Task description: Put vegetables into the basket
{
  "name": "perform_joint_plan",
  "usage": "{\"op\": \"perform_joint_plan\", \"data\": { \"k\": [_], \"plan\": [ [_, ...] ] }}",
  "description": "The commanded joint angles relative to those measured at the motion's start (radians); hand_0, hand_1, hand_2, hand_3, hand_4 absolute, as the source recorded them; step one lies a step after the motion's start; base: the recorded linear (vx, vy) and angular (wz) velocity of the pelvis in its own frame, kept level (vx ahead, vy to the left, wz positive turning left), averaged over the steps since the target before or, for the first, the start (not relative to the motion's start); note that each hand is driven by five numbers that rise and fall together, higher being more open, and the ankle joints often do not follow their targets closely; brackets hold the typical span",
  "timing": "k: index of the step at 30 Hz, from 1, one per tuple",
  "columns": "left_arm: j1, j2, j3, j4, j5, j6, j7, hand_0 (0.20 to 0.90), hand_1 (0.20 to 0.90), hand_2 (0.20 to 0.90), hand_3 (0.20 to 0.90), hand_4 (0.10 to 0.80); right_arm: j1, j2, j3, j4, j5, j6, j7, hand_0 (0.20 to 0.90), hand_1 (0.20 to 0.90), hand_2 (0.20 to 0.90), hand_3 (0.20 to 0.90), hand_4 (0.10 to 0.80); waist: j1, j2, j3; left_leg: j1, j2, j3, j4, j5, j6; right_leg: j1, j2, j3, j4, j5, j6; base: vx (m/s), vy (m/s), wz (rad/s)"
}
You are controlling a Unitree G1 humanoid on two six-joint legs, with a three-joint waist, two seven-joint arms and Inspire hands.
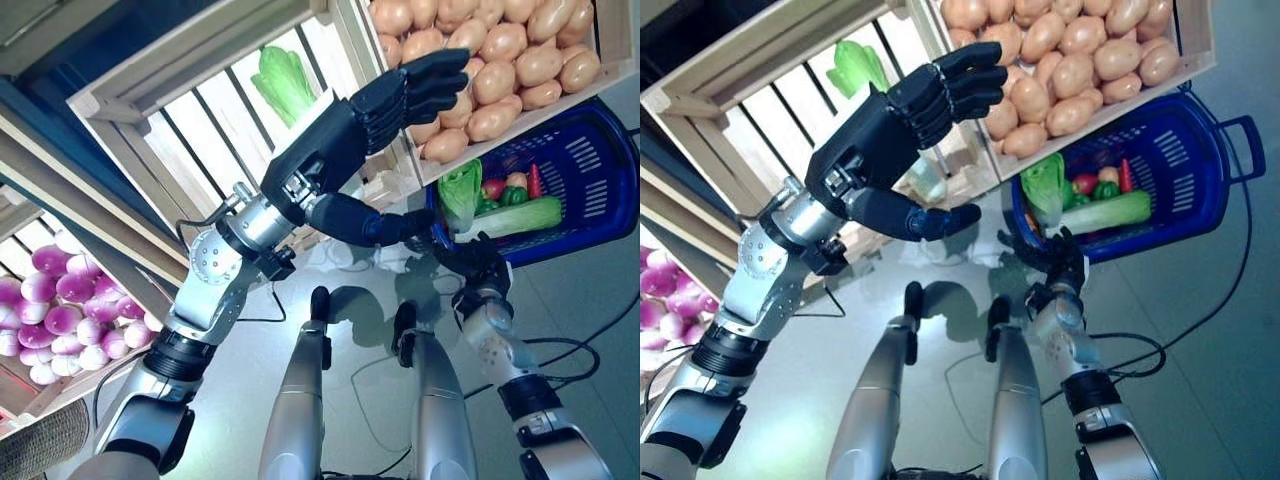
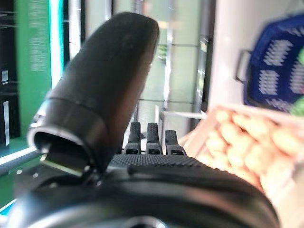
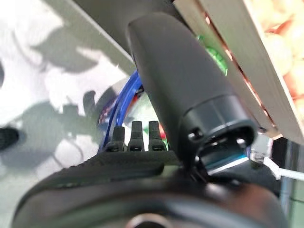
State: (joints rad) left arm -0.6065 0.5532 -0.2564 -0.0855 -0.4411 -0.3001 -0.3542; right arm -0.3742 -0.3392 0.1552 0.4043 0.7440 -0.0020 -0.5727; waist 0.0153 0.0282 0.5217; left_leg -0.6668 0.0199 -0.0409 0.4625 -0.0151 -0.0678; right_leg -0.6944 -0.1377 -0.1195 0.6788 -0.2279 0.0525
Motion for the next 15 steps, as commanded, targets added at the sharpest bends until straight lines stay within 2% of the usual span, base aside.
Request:
{"op": "perform_joint_plan", "data": {
  "k": [1, 2, 3, 4, 5, 6, 10, 11, 13, 14, 15],
  "plan": [
    [-0.034, 0.053, 0.095, -0.134, 0.262, -0.15, 0.227, 0.9, 0.9, 0.9, 0.9, 0.8, -0.001, -0.023, -0.023, -0.111, -0.054, -0.06, -0.048, 0.9, 0.9, 0.9, 0.9, 0.8, 0.011, -0.013, -0.002, 0.118, -0.068, 0.082, -0.043, -0.057, 0.082, 0.15, 0.057, -0.023, -0.17, 0.121, -0.024, 0.086, -0.007, -0.04],
    [-0.023, 0.069, 0.104, -0.128, 0.348, -0.145, 0.302, 0.9, 0.9, 0.9, 0.9, 0.8, 0.014, -0.026, -0.021, -0.105, -0.076, -0.058, -0.047, 0.9, 0.9, 0.9, 0.9, 0.8, 0.013, -0.014, -0.002, 0.131, -0.07, 0.079, -0.045, -0.057, 0.081, 0.168, 0.054, -0.024, -0.178, 0.121, -0.024, 0.114, 0.003, -0.03],
    [0.011, 0.108, 0.135, -0.102, 0.516, -0.158, 0.394, 0.9, 0.9, 0.9, 0.9, 0.8, 0.054, -0.035, -0.018, -0.11, -0.093, -0.059, -0.043, 0.9, 0.9, 0.9, 0.9, 0.8, 0.02, -0.013, -0.002, 0.165, -0.073, 0.073, -0.061, -0.053, 0.078, 0.205, 0.045, -0.03, -0.199, 0.122, -0.022, 0.077, 0.009, -0.01],
    [0.014, 0.114, 0.138, -0.098, 0.55, -0.149, 0.401, 0.9, 0.9, 0.9, 0.9, 0.8, 0.057, -0.036, -0.019, -0.112, -0.089, -0.058, -0.042, 0.9, 0.9, 0.9, 0.9, 0.8, 0.02, -0.013, -0.002, 0.167, -0.073, 0.072, -0.067, -0.047, 0.077, 0.207, 0.044, -0.032, -0.205, 0.128, -0.023, 0.099, 0.021, -0.03],
    [0.046, 0.16, 0.157, -0.085, 0.667, -0.117, 0.464, 0.9, 0.9, 0.9, 0.9, 0.8, 0.092, -0.048, -0.024, -0.126, -0.066, -0.052, -0.032, 0.9, 0.9, 0.9, 0.9, 0.8, 0.022, -0.014, -0.002, 0.186, -0.076, 0.07, -0.064, -0.054, 0.075, 0.23, 0.038, -0.035, -0.212, 0.123, -0.022, 0.043, 0.018, -0.05],
    [0.053, 0.176, 0.163, -0.079, 0.71, -0.107, 0.48, 0.9, 0.9, 0.9, 0.9, 0.8, 0.101, -0.053, -0.028, -0.13, -0.065, -0.051, -0.027, 0.9, 0.9, 0.9, 0.9, 0.8, 0.021, -0.013, -0.002, 0.186, -0.077, 0.068, -0.067, -0.047, 0.075, 0.233, 0.036, -0.038, -0.218, 0.128, -0.023, 0.092, 0.024, -0.07],
    [0.141, 0.368, 0.203, -0.052, 0.96, 0.009, 0.58, 0.9, 0.9, 0.9, 0.9, 0.8, 0.205, -0.113, -0.047, -0.164, -0.053, -0.082, 0.028, 0.9, 0.9, 0.9, 0.9, 0.8, 0.017, -0.01, -0.002, 0.212, -0.073, 0.075, -0.055, -0.064, 0.07, 0.275, 0.022, -0.055, -0.228, 0.114, -0.025, 0.061, 0.029, 0.01],
    [0.143, 0.381, 0.202, -0.051, 0.982, 0.023, 0.588, 0.9, 0.9, 0.9, 0.9, 0.8, 0.207, -0.117, -0.048, -0.165, -0.054, -0.084, 0.029, 0.9, 0.9, 0.9, 0.9, 0.8, 0.017, -0.009, -0.002, 0.209, -0.073, 0.075, -0.057, -0.059, 0.07, 0.273, 0.021, -0.056, -0.231, 0.119, -0.025, 0.051, 0.042, 0.03],
    [0.125, 0.458, 0.173, -0.022, 1.081, 0.1, 0.616, 0.9, 0.9, 0.9, 0.9, 0.8, 0.214, -0.145, -0.041, -0.16, -0.041, -0.102, 0.037, 0.9, 0.9, 0.9, 0.9, 0.8, 0.011, -0.008, -0.002, 0.208, -0.071, 0.081, -0.05, -0.064, 0.068, 0.277, 0.014, -0.059, -0.23, 0.113, -0.026, 0.031, 0.034, 0.02],
    [0.12, 0.46, 0.17, -0.02, 1.087, 0.103, 0.617, 0.9, 0.9, 0.9, 0.9, 0.8, 0.212, -0.146, -0.042, -0.159, -0.04, -0.103, 0.038, 0.9, 0.9, 0.9, 0.9, 0.8, 0.011, -0.007, -0.002, 0.204, -0.07, 0.081, -0.053, -0.058, 0.068, 0.274, 0.014, -0.06, -0.233, 0.118, -0.027, 0.0, 0.0, 0.0],
    [0.107, 0.491, 0.154, -0.009, 1.117, 0.134, 0.613, 0.9, 0.9, 0.9, 0.9, 0.8, 0.214, -0.155, -0.04, -0.154, -0.039, -0.11, 0.042, 0.9, 0.9, 0.9, 0.9, 0.8, 0.008, -0.006, -0.002, 0.202, -0.069, 0.083, -0.051, -0.056, 0.066, 0.274, 0.011, -0.06, -0.233, 0.119, -0.027, 0.0, 0.0, 0.0]
  ]
}}
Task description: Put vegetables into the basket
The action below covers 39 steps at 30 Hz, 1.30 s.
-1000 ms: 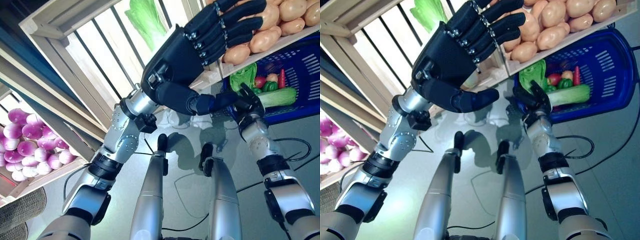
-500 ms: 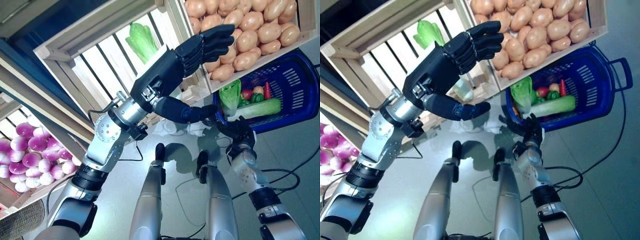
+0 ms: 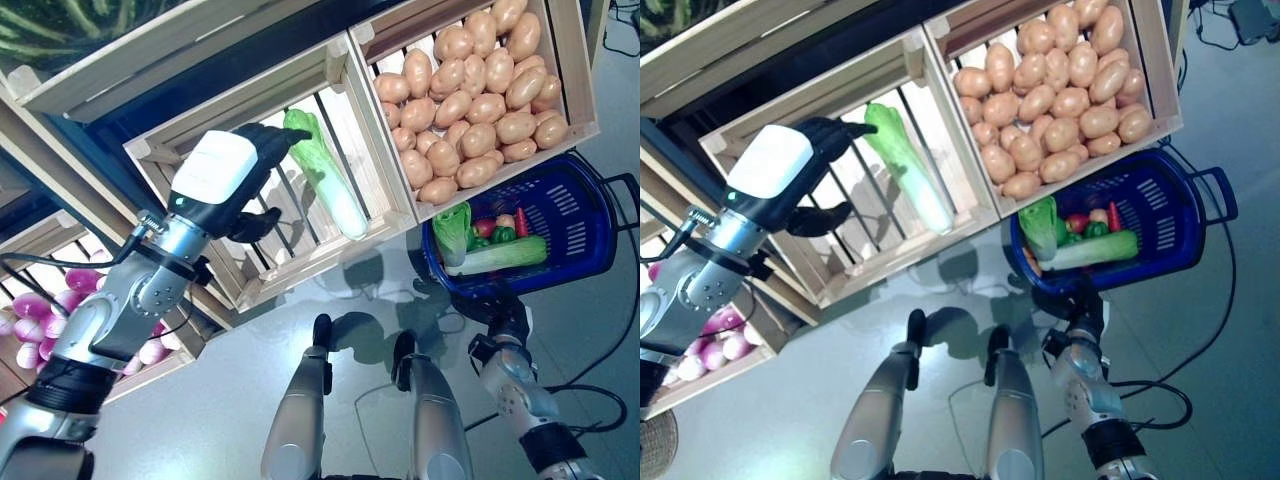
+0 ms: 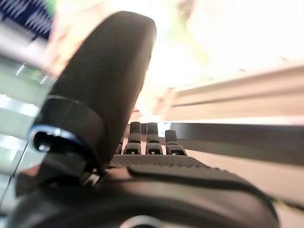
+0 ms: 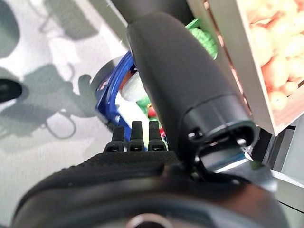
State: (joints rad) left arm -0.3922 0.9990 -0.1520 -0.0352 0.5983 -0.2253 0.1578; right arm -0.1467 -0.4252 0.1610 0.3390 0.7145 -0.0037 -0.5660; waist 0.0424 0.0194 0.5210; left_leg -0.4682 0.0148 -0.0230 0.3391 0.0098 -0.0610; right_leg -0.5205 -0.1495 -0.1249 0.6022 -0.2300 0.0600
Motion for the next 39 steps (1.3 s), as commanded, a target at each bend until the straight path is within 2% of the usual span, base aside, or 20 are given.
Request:
{"op": "perform_joint_plan", "data": {
  "k": [1, 3, 8, 13, 18, 24, 31, 39],
  "plan": [
    [-0.118, 0.069, 0.031, -0.046, 0.09, 0.077, 0.1, 0.9, 0.9, 0.9, 0.9, 0.8, -0.012, -0.076, -0.042, -0.089, -0.014, -0.11, 0.035, 0.9, 0.9, 0.9, 0.9, 0.8, -0.021, 0.004, -0.001, 0.001, -0.063, 0.066, 0.074, -0.08, 0.059, 0.097, 0.02, -0.055, -0.153, 0.12, -0.034, 0.031, 0.038, 0.01],
    [-0.143, 0.117, -0.012, -0.031, 0.166, 0.12, 0.082, 0.9, 0.9, 0.9, 0.9, 0.8, -0.018, -0.104, -0.032, -0.094, -0.012, -0.105, 0.037, 0.9, 0.9, 0.9, 0.9, 0.8, -0.026, 0.005, -0.001, -0.006, -0.059, 0.074, 0.079, -0.085, 0.061, 0.088, 0.015, -0.054, -0.147, 0.114, -0.034, 0.018, 0.04, -0.01],
    [-0.22, 0.171, -0.105, 0.017, 0.284, 0.158, 0.105, 0.9, 0.9, 0.9, 0.9, 0.8, -0.042, -0.134, -0.011, -0.084, 0.01, -0.111, 0.046, 0.9, 0.9, 0.9, 0.9, 0.8, -0.038, 0.008, -0.001, -0.023, -0.055, 0.08, 0.077, -0.073, 0.059, 0.064, 0.015, -0.049, -0.139, 0.122, -0.035, 0.012, 0.038, 0.0],
    [-0.316, 0.194, -0.184, 0.131, 0.405, 0.201, 0.375, 0.9, 0.9, 0.9, 0.9, 0.8, -0.063, -0.156, 0.011, -0.08, 0.012, -0.118, 0.047, 0.9, 0.9, 0.9, 0.9, 0.8, -0.055, 0.005, -0.001, -0.06, -0.047, 0.091, 0.099, -0.077, 0.057, 0.022, 0.017, -0.037, -0.119, 0.119, -0.04, -0.018, 0.058, -0.01],
    [-0.39, 0.176, -0.272, 0.277, 0.47, 0.225, 0.542, 0.9, 0.9, 0.9, 0.9, 0.8, -0.083, -0.162, 0.028, -0.081, -0.002, -0.112, 0.067, 0.9, 0.9, 0.9, 0.9, 0.8, -0.075, -0.006, -0.001, -0.096, -0.035, 0.097, 0.118, -0.081, 0.056, -0.027, 0.026, -0.022, -0.087, 0.112, -0.042, -0.009, 0.035, -0.03],
    [-0.501, 0.134, -0.386, 0.444, 0.485, 0.271, 0.675, 0.9, 0.9, 0.9, 0.9, 0.8, -0.13, -0.161, 0.056, -0.093, -0.004, -0.101, 0.053, 0.9, 0.9, 0.9, 0.9, 0.8, -0.098, -0.015, -0.001, -0.142, -0.026, 0.106, 0.129, -0.078, 0.06, -0.089, 0.044, 0.0, -0.062, 0.117, -0.042, -0.015, 0.023, -0.01],
    [-0.611, 0.083, -0.483, 0.56, 0.486, 0.305, 0.635, 0.9, 0.9, 0.9, 0.9, 0.8, -0.18, -0.159, 0.069, -0.121, -0.023, -0.085, 0.045, 0.9, 0.9, 0.9, 0.9, 0.8, -0.122, -0.026, -0.001, -0.212, -0.012, 0.116, 0.145, -0.07, 0.06, -0.167, 0.063, 0.015, -0.038, 0.124, -0.041, -0.031, 0.031, -0.06],
    [-0.715, 0.04, -0.571, 0.673, 0.513, 0.28, 0.587, 0.9, 0.9, 0.9, 0.9, 0.8, -0.219, -0.167, 0.07, -0.147, -0.031, -0.078, 0.039, 0.9, 0.9, 0.9, 0.9, 0.8, -0.147, -0.035, -0.001, -0.276, -0.001, 0.127, 0.162, -0.073, 0.062, -0.239, 0.075, 0.032, -0.022, 0.134, -0.035, -0.038, 0.027, -0.05]
  ]
}}
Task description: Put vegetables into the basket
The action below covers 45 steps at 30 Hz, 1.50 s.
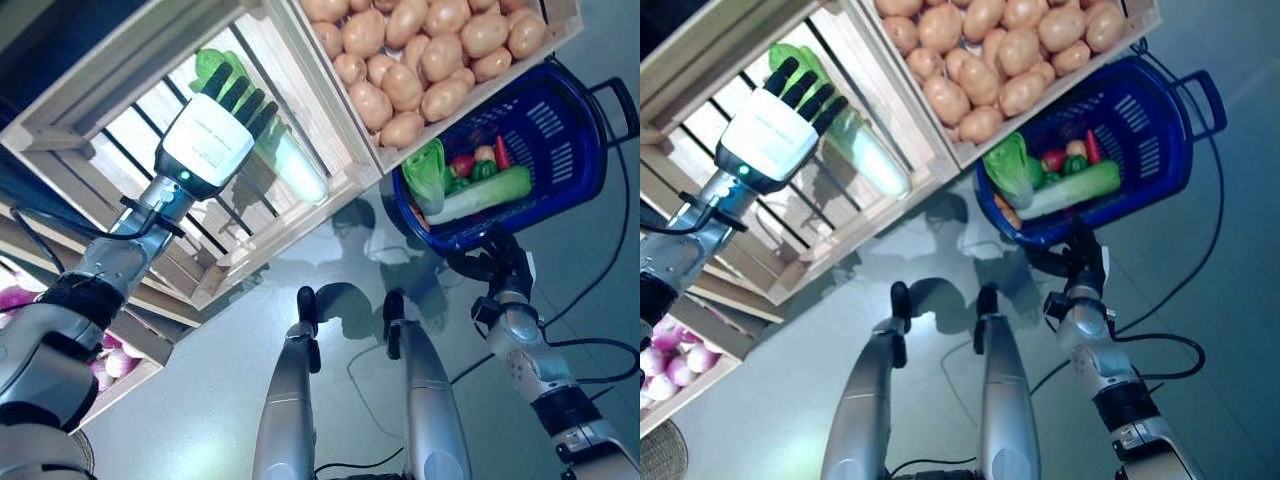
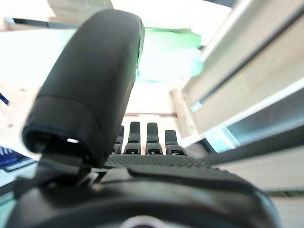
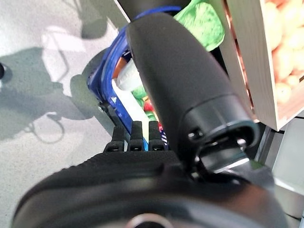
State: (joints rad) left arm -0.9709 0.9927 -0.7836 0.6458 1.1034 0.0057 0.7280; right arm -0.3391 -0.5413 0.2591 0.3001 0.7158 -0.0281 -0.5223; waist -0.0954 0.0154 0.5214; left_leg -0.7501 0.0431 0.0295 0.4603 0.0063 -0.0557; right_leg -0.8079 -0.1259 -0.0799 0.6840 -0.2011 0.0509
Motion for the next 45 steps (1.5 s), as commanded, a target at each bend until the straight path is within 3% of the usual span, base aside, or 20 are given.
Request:
{"op": "perform_joint_plan", "data": {
  "k": [1, 10, 21, 36, 37, 38, 39, 40, 45],
  "plan": [
    [-0.143, 0.043, 0.055, -0.001, 0.007, 0.052, 0.012, 0.9, 0.9, 0.9, 0.9, 0.8, -0.031, -0.052, -0.026, -0.109, -0.031, -0.052, -0.006, 0.9, 0.9, 0.9, 0.9, 0.8, -0.01, -0.031, -0.001, 0.003, -0.028, 0.075, 0.042, -0.07, 0.057, 0.043, 0.051, -0.012, -0.102, 0.105, -0.026, -0.019, 0.03, -0.04],
    [-0.243, -0.004, 0.0, 0.087, -0.074, 0.098, -0.052, 0.9, 0.9, 0.9, 0.9, 0.8, -0.08, -0.07, -0.033, -0.115, -0.015, -0.043, -0.013, 0.9, 0.9, 0.9, 0.9, 0.8, -0.018, -0.031, -0.001, -0.071, -0.026, 0.069, 0.083, -0.088, 0.057, -0.039, 0.053, 0.005, -0.061, 0.101, -0.021, -0.003, 0.015, -0.03],
    [-0.253, -0.049, 0.019, 0.135, -0.144, 0.189, -0.062, 0.9, 0.9, 0.9, 0.9, 0.8, -0.103, -0.07, -0.055, -0.164, -0.035, -0.02, -0.017, 0.9, 0.9, 0.9, 0.9, 0.8, -0.024, -0.032, -0.001, -0.12, -0.033, 0.069, 0.094, -0.102, 0.06, -0.102, 0.061, 0.016, -0.031, 0.094, -0.016, 0.0, 0.0, 0.0],
    [-0.3, -0.091, 0.012, 0.203, -0.127, 0.192, -0.061, 0.9, 0.9, 0.9, 0.9, 0.8, -0.155, -0.06, -0.072, -0.149, -0.039, -0.019, -0.023, 0.9, 0.9, 0.9, 0.9, 0.8, -0.027, -0.034, -0.001, -0.168, -0.033, 0.063, 0.089, -0.102, 0.051, -0.153, 0.059, 0.023, -0.041, 0.112, -0.005, 0.0, 0.0, 0.0],
    [-0.302, -0.091, 0.011, 0.202, -0.119, 0.193, -0.063, 0.858, 0.858, 0.858, 0.858, 0.772, -0.155, -0.06, -0.072, -0.15, -0.041, -0.02, -0.022, 0.9, 0.9, 0.9, 0.9, 0.8, -0.027, -0.034, -0.001, -0.169, -0.033, 0.063, 0.088, -0.102, 0.051, -0.153, 0.06, 0.024, -0.044, 0.113, -0.005, 0.0, 0.0, 0.0],
    [-0.306, -0.092, 0.007, 0.203, -0.1, 0.196, -0.074, 0.533, 0.533, 0.533, 0.533, 0.555, -0.157, -0.06, -0.069, -0.15, -0.048, -0.025, -0.019, 0.9, 0.9, 0.9, 0.9, 0.8, -0.028, -0.034, -0.001, -0.171, -0.033, 0.064, 0.088, -0.103, 0.051, -0.154, 0.061, 0.025, -0.047, 0.113, -0.005, 0.0, 0.0, 0.0],
    [-0.307, -0.091, 0.005, 0.203, -0.098, 0.195, -0.074, 0.486, 0.486, 0.486, 0.486, 0.524, -0.157, -0.06, -0.069, -0.15, -0.049, -0.027, -0.019, 0.9, 0.9, 0.9, 0.9, 0.8, -0.028, -0.034, -0.001, -0.172, -0.033, 0.064, 0.089, -0.103, 0.051, -0.155, 0.061, 0.025, -0.046, 0.113, -0.004, 0.0, 0.0, 0.0],
    [-0.314, -0.092, -0.004, 0.204, -0.065, 0.184, -0.091, 0.3, 0.3, 0.3, 0.3, 0.4, -0.16, -0.059, -0.067, -0.149, -0.049, -0.033, -0.017, 0.9, 0.9, 0.9, 0.9, 0.8, -0.028, -0.033, -0.001, -0.173, -0.032, 0.063, 0.088, -0.104, 0.05, -0.156, 0.06, 0.024, -0.046, 0.113, -0.004, 0.0, 0.0, 0.0],
    [-0.33, -0.087, -0.019, 0.203, -0.039, 0.183, -0.118, 0.3, 0.3, 0.3, 0.3, 0.4, -0.166, -0.059, -0.073, -0.16, -0.047, -0.032, -0.019, 0.9, 0.9, 0.9, 0.9, 0.8, -0.032, -0.03, -0.001, -0.176, -0.033, 0.063, 0.081, -0.102, 0.048, -0.161, 0.06, 0.024, -0.055, 0.117, -0.001, 0.0, 0.0, 0.0]
  ]
}}
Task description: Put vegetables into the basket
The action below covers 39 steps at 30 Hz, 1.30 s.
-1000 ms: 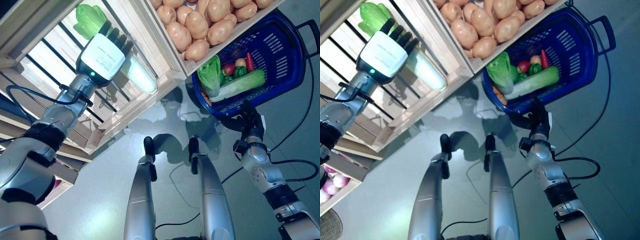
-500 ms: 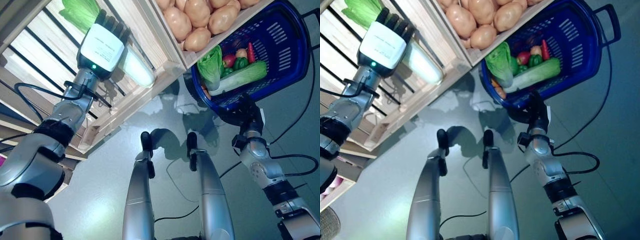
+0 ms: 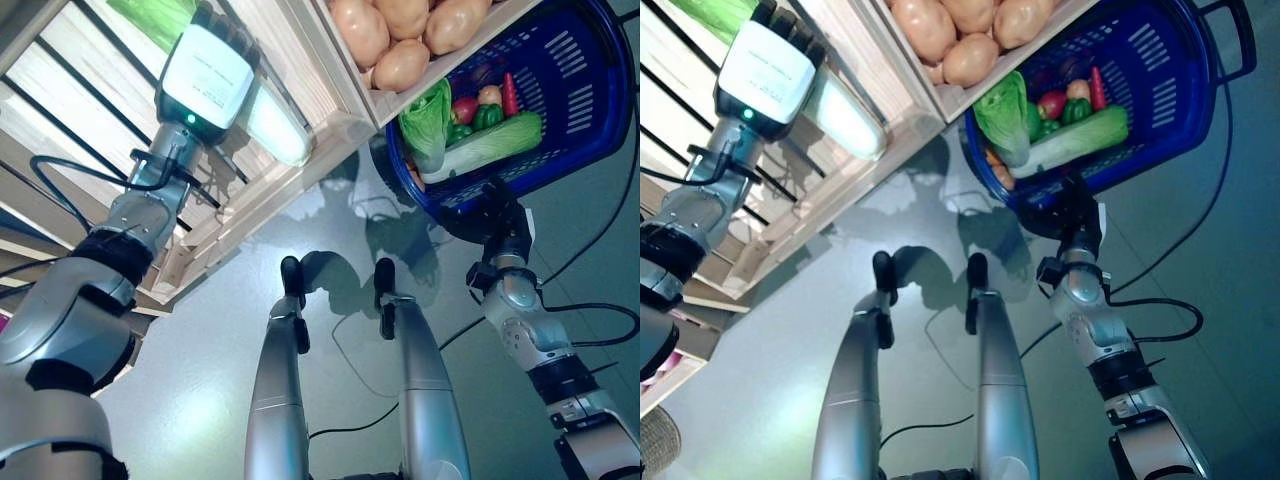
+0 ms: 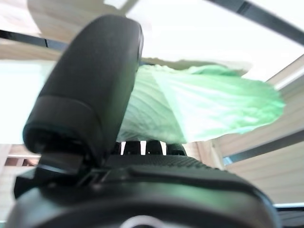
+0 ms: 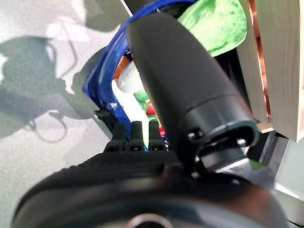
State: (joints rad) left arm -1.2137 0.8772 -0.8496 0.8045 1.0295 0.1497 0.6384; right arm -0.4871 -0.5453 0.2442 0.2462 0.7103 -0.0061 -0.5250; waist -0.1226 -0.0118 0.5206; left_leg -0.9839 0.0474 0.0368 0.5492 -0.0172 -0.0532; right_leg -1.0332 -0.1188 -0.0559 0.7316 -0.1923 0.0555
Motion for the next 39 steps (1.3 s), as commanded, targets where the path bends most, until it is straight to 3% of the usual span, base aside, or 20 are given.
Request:
{"op": "perform_joint_plan", "data": {
  "k": [1, 9, 18, 26, 32, 35, 38, 39],
  "plan": [
    [-0.088, 0.031, 0.043, 0.044, 0.04, 0.037, -0.033, 0.3, 0.3, 0.3, 0.3, 0.4, -0.018, -0.056, -0.059, -0.105, -0.04, -0.053, -0.015, 0.9, 0.9, 0.9, 0.9, 0.8, -0.005, -0.002, -0.001, 0.058, -0.039, 0.056, -0.008, -0.079, 0.045, 0.064, 0.053, 0.0, -0.104, 0.109, -0.005, 0.0, 0.0, 0.0],
    [-0.073, 0.049, 0.049, 0.009, 0.059, 0.042, -0.026, 0.3, 0.3, 0.3, 0.3, 0.4, -0.008, -0.052, -0.062, -0.127, -0.059, -0.049, -0.001, 0.9, 0.9, 0.9, 0.9, 0.8, -0.005, 0.0, -0.001, 0.082, -0.044, 0.056, -0.017, -0.083, 0.05, 0.084, 0.059, 0.005, -0.107, 0.105, -0.002, 0.0, 0.0, 0.0],
    [-0.056, 0.115, 0.095, -0.068, 0.067, -0.031, 0.173, 0.3, 0.3, 0.3, 0.3, 0.4, 0.027, -0.027, -0.071, -0.157, -0.079, -0.047, 0.003, 0.9, 0.9, 0.9, 0.9, 0.8, 0.005, -0.003, -0.001, 0.202, -0.045, 0.048, -0.051, -0.081, 0.046, 0.209, 0.054, -0.013, -0.142, 0.096, 0.001, -0.011, -0.025, 0.0],
    [0.011, 0.164, 0.166, -0.213, 0.063, -0.062, 0.211, 0.3, 0.3, 0.3, 0.3, 0.4, 0.059, 0.007, -0.078, -0.156, -0.107, -0.031, 0.001, 0.9, 0.9, 0.9, 0.9, 0.8, 0.027, 0.004, -0.001, 0.336, -0.059, 0.038, -0.141, -0.054, 0.036, 0.345, 0.034, -0.037, -0.224, 0.107, 0.005, 0.018, -0.019, 0.04],
    [0.136, 0.178, 0.272, -0.283, 0.013, -0.114, 0.27, 0.3, 0.3, 0.3, 0.3, 0.4, 0.107, 0.018, -0.094, -0.161, -0.105, -0.036, 0.006, 0.9, 0.9, 0.9, 0.9, 0.8, 0.038, 0.005, -0.001, 0.448, -0.07, 0.035, -0.244, -0.025, 0.031, 0.457, 0.032, -0.054, -0.317, 0.12, 0.007, 0.025, -0.022, 0.0],
    [0.22, 0.164, 0.342, -0.317, -0.124, -0.168, 0.297, 0.3, 0.3, 0.3, 0.3, 0.4, 0.134, 0.026, -0.104, -0.154, -0.108, -0.051, 0.023, 0.9, 0.9, 0.9, 0.9, 0.8, 0.049, 0.004, -0.001, 0.51, -0.073, 0.029, -0.286, -0.014, 0.029, 0.522, 0.029, -0.064, -0.352, 0.12, 0.008, 0.053, -0.033, 0.02],
    [0.332, 0.112, 0.459, -0.348, -0.305, -0.279, 0.305, 0.3, 0.3, 0.3, 0.3, 0.4, 0.166, 0.044, -0.117, -0.153, -0.126, -0.065, 0.041, 0.9, 0.9, 0.9, 0.9, 0.8, 0.065, 0.0, -0.001, 0.569, -0.082, 0.009, -0.314, -0.009, 0.029, 0.587, 0.028, -0.07, -0.383, 0.117, 0.006, 0.087, -0.06, -0.02],
    [0.409, 0.064, 0.527, -0.356, -0.398, -0.365, 0.295, 0.3, 0.3, 0.3, 0.3, 0.4, 0.182, 0.059, -0.124, -0.153, -0.136, -0.071, 0.047, 0.9, 0.9, 0.9, 0.9, 0.8, 0.076, -0.002, -0.008, 0.589, -0.09, -0.008, -0.321, -0.007, 0.031, 0.614, 0.028, -0.071, -0.394, 0.115, 0.005, 0.073, -0.047, -0.02]
  ]
}}
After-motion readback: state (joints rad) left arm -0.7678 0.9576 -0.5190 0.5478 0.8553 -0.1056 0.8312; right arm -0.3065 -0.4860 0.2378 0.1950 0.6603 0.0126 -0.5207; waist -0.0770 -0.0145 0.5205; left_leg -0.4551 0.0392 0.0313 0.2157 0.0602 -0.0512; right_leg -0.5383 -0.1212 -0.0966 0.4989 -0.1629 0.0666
